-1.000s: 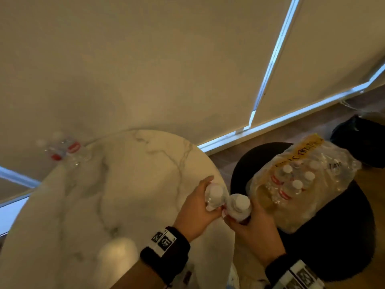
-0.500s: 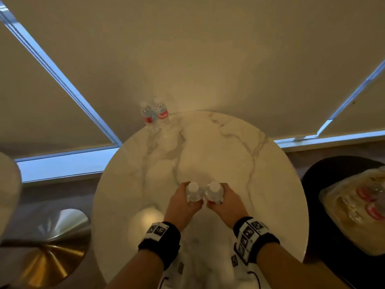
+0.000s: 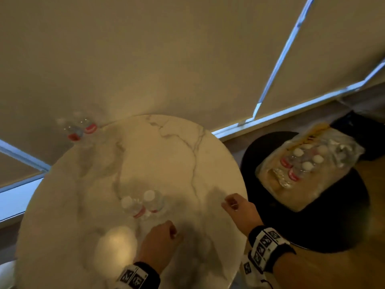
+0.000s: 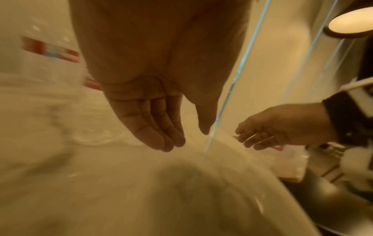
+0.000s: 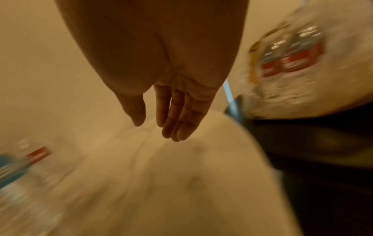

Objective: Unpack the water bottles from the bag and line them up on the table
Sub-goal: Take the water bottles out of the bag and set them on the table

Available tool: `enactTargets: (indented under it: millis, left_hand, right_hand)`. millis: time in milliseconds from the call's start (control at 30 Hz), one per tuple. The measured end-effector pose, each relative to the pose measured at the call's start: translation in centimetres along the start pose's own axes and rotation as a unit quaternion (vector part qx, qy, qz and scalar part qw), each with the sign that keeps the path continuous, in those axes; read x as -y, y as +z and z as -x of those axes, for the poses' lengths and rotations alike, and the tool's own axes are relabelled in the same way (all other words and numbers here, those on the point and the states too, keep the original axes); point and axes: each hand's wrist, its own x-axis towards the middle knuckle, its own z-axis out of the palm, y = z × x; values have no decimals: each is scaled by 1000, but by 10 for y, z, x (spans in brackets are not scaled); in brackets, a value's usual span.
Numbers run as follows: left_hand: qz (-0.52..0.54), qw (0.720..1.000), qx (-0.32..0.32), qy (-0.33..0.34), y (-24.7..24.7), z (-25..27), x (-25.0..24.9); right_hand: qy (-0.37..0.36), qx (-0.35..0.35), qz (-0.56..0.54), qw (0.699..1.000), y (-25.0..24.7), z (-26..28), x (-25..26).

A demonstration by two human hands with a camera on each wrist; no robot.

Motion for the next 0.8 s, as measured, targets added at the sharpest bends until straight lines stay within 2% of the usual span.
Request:
enactTargets:
  millis: [67,200,300,433,533,633,800]
  left_hand:
    - [25,998,21,55,20,-14,-50]
    - [68,979,54,183,63,-61,-162]
    - [38,963,77,257,102,-107,-248]
    - [33,953,108,279,145,-168,-332]
    - [48,958,38,280,165,-207,-371]
    - [26,976,68,207,176,-231,-392]
    - [39,960,100,260,175,-243,-403]
  right_hand:
    - [66,-62,-30,995,-41,-9,-35]
    - [187,-164,-117,961,-113,-40,-90]
    - [228,-208,-212,927,-148,-73,-114]
    - [211,-251,-260,908,-165,-120,-135]
    - [220,-241,-194,925,-176,-139,-143]
    - [213,-241,-157,934,-181,-144,-150]
    - [199,-235,-212,928,-178,-144,-168]
